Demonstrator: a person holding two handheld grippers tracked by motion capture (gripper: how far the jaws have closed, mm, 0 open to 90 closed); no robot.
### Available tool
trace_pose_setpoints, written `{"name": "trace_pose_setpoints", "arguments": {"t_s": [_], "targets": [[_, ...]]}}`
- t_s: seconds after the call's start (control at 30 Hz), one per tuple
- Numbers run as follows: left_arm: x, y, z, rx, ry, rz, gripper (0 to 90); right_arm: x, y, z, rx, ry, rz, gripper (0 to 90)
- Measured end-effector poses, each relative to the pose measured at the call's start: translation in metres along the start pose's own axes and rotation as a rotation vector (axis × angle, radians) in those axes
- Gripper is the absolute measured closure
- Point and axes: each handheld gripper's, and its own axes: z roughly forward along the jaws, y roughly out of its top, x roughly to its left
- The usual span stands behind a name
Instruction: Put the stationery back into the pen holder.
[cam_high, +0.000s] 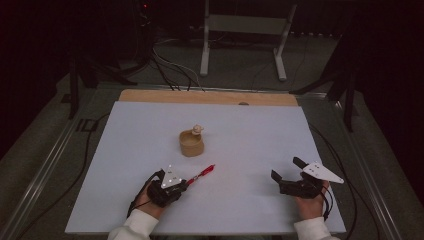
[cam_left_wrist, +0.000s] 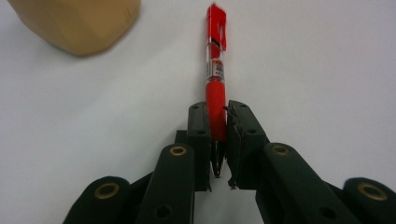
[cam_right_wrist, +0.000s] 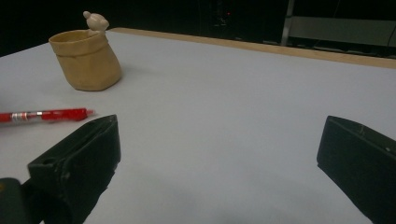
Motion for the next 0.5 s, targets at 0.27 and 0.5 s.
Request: {"name": "trace_pose_setpoints", "arguments": {"t_s": [0.27, 0.5], "targets": [[0.008, 0.003, -0.01, -0.051, -0.007, -0.037, 81.3, 0.0, 0.0, 0.0, 0.0, 0.0, 0.0, 0.0], [0.014, 0.011, -0.023, -0.094, -0.015, -0.047, 81.3, 0.0, 0.0, 0.0, 0.001, -0.001, -0.001, 0.0]]}}
